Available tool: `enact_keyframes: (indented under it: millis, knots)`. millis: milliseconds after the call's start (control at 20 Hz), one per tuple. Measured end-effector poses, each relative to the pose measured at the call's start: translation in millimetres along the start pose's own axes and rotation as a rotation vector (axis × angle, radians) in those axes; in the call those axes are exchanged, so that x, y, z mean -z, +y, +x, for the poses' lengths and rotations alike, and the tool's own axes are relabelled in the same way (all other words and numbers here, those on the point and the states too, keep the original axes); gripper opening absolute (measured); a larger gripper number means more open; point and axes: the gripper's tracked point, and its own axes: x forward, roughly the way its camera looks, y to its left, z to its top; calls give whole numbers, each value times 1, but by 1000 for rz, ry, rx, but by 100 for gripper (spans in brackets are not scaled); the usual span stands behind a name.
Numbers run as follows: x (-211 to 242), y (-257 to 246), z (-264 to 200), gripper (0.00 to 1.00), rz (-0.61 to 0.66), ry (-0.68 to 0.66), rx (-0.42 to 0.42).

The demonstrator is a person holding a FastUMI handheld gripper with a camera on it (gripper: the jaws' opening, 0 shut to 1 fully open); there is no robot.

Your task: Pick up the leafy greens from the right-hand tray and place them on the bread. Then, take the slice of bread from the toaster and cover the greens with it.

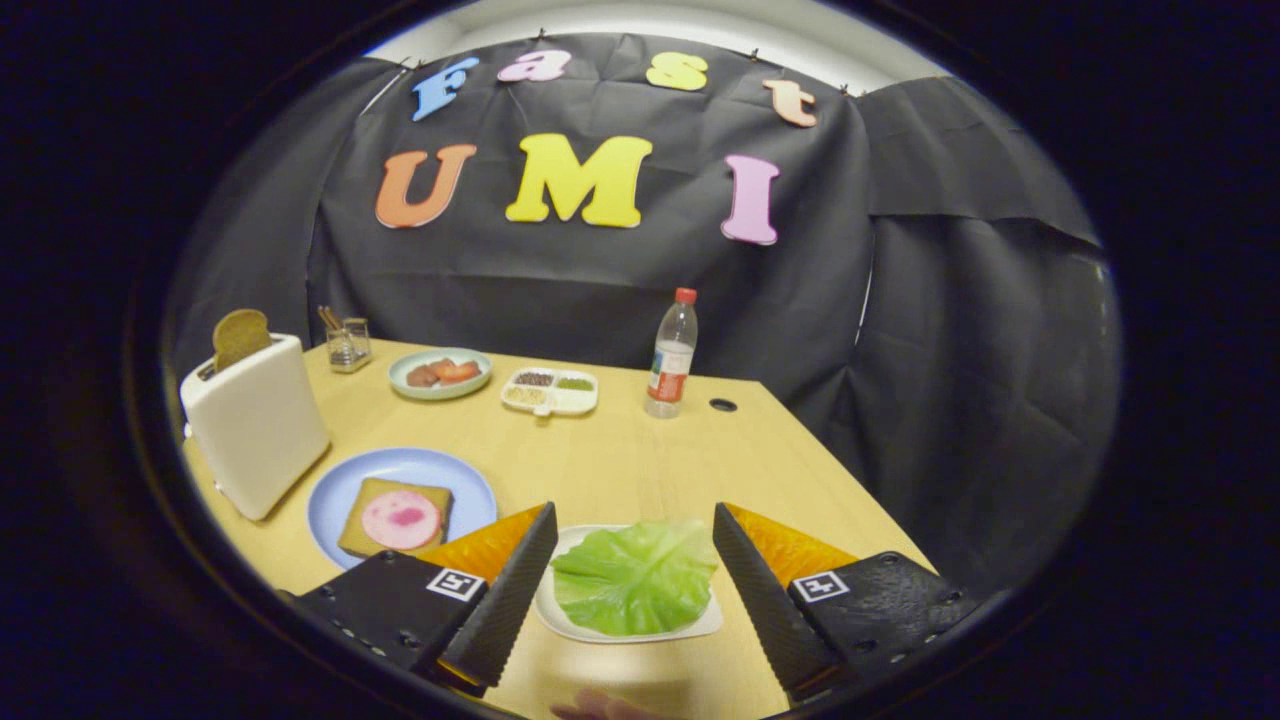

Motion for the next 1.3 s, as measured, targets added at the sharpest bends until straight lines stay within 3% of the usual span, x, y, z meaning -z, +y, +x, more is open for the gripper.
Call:
enact_keyframes:
  millis: [250, 500, 650, 750, 850, 950, 1100, 1150, 1200, 1300]
  knots:
    - [48, 2, 44, 96, 62, 216, 9]
    - [70, 1, 56, 96, 87, 297, 32]
    - [84, 11, 59, 94, 119, 355, -16]
    - [83, 11, 61, 77, 164, 360, -29]
    - [83, 15, 62, 73, 152, 355, -51]
    - [82, 16, 63, 59, 149, 356, -58]
    - [82, 17, 62, 21, 165, 357, -55]
    - [80, 17, 63, 21, 167, 353, -58]
    - [80, 18, 63, 1, 172, 351, -57]
    - [79, 19, 62, 1, 168, 354, -61]
